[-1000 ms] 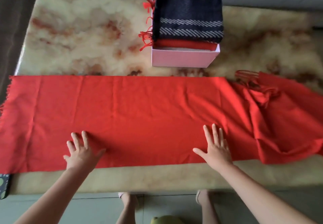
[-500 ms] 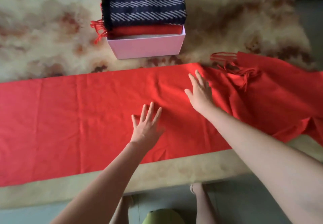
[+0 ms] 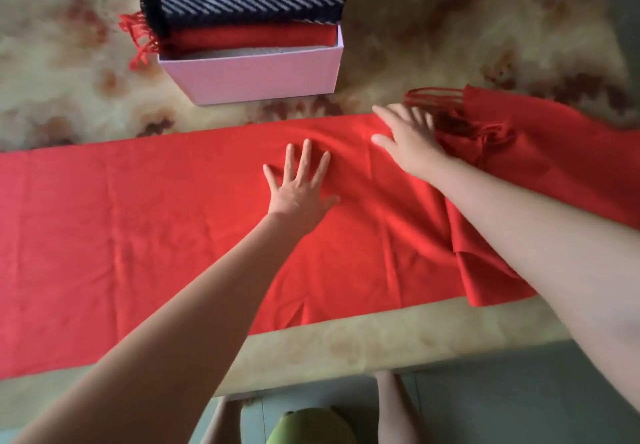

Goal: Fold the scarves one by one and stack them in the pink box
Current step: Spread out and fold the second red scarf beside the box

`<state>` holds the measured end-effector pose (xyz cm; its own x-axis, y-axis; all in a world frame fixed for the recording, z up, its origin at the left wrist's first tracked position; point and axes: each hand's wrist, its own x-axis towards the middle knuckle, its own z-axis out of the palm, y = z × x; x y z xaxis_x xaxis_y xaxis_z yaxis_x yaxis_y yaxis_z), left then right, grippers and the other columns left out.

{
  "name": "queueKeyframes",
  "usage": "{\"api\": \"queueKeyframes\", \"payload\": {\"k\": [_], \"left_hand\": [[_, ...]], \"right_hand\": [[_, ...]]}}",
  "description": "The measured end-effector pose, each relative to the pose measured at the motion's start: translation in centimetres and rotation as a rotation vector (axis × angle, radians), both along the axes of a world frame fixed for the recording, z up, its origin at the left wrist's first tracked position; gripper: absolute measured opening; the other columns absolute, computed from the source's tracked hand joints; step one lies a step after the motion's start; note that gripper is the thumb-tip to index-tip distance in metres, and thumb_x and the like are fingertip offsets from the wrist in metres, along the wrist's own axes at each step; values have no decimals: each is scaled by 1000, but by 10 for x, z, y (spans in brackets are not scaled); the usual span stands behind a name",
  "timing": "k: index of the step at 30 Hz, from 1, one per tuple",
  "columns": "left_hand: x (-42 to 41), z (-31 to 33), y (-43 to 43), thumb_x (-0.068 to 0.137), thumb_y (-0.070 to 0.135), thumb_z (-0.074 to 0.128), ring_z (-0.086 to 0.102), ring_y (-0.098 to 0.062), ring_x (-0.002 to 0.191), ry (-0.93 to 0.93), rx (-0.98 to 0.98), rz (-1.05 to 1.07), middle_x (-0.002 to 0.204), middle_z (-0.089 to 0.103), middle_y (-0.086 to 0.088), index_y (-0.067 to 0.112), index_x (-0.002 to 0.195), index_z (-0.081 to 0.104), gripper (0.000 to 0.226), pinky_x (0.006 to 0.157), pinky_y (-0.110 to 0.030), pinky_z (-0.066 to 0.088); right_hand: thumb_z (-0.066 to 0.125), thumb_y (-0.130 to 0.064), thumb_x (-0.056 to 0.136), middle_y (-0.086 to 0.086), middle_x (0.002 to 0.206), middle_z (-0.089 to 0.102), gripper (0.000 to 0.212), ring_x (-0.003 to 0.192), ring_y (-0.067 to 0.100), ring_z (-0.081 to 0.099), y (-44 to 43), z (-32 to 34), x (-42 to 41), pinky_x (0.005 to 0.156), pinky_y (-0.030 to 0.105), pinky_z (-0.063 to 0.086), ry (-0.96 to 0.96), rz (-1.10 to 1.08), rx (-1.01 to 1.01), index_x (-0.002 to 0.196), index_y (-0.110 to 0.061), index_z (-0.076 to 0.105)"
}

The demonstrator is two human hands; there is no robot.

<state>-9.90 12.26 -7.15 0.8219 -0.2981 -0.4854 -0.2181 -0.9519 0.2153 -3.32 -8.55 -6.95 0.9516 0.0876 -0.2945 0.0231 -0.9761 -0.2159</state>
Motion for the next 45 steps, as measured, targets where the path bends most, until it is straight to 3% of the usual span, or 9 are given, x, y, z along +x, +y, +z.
{"api": "queueKeyframes", "payload": {"k": [6,12,17,20,30,35,38,40,45], "left_hand": [[-1,-3,-24,93,57,36,-20,-27,144,-37,-6,-74,156,-23,-6,31,150,-7,75,110,-66,0],[-18,-7,-44,87,67,35,-24,-31,142,-90,35,-222,154,-27,-9,32,148,-14,86,106,-70,-1],[-64,-16,-60,83,66,44,-19,-37,142,-149,-41,-347,156,-18,-15,37,149,-4,86,104,-73,-2],[-67,-14,-71,78,56,60,6,-35,145,-233,-119,-412,157,6,-19,33,149,20,85,105,-70,16],[-88,-11,-115,67,43,77,29,-30,140,-284,-178,-565,152,29,-15,23,140,43,83,100,-67,32],[-70,3,-150,75,23,57,52,-33,122,-269,-393,-263,141,46,-16,17,136,39,64,97,-55,44],[-45,15,-175,66,6,73,53,-37,118,-263,-446,-233,137,49,-17,14,135,49,74,94,-50,47],[-25,15,-190,57,5,79,55,-37,117,-293,-386,-393,135,53,-16,16,128,59,74,89,-49,48],[14,11,-215,54,16,80,63,-35,104,-314,-301,-586,107,69,-11,20,81,76,28,84,-47,51]], "right_hand": [[68,-36,83,3,118,61,28,123,28,37,-10,3,32,98,38,22,54,-173,-1,108,-25,61],[68,-31,83,3,123,51,15,124,29,34,-18,3,46,102,39,23,-129,-217,-63,95,-22,65],[69,-21,79,4,121,49,24,119,28,38,-39,8,16,96,33,23,-206,-196,31,102,-20,62],[72,-23,73,6,119,51,39,110,32,45,-67,19,-35,93,38,28,-269,-209,63,109,-19,59],[53,-73,62,3,109,52,64,97,28,48,-116,17,-253,81,38,31,-123,-533,25,99,-22,61],[63,-53,73,1,111,55,44,102,24,45,-139,12,-251,82,29,25,-256,-655,126,106,-23,64],[81,-29,66,2,111,56,41,101,25,43,-158,8,-242,85,36,31,-250,-647,75,104,-24,66],[84,-28,62,2,111,57,42,99,25,43,-167,5,-243,86,39,36,-217,-562,63,101,-25,67],[73,-40,69,-3,102,59,23,95,22,42,-167,-3,-242,85,35,35,-248,-498,101,86,-25,69]]}}
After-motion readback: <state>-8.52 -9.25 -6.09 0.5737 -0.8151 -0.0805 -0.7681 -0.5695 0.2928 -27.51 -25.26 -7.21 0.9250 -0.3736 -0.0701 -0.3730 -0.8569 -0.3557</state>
